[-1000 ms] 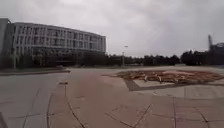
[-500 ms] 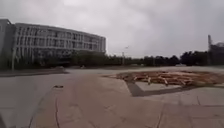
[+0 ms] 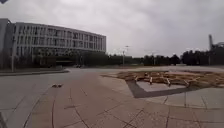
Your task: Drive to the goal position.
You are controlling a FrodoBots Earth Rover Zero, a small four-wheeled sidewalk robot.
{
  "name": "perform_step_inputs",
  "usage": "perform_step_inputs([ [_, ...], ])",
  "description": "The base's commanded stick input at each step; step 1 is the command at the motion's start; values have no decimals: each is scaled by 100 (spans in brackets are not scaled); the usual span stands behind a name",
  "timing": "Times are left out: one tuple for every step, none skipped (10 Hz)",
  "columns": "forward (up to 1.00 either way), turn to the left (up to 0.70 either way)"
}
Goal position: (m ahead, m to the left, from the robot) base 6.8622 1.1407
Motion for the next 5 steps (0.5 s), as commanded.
perform_step_inputs([
  [0,0],
  [89,0],
  [100,0],
  [100,0],
  [100,0],
])
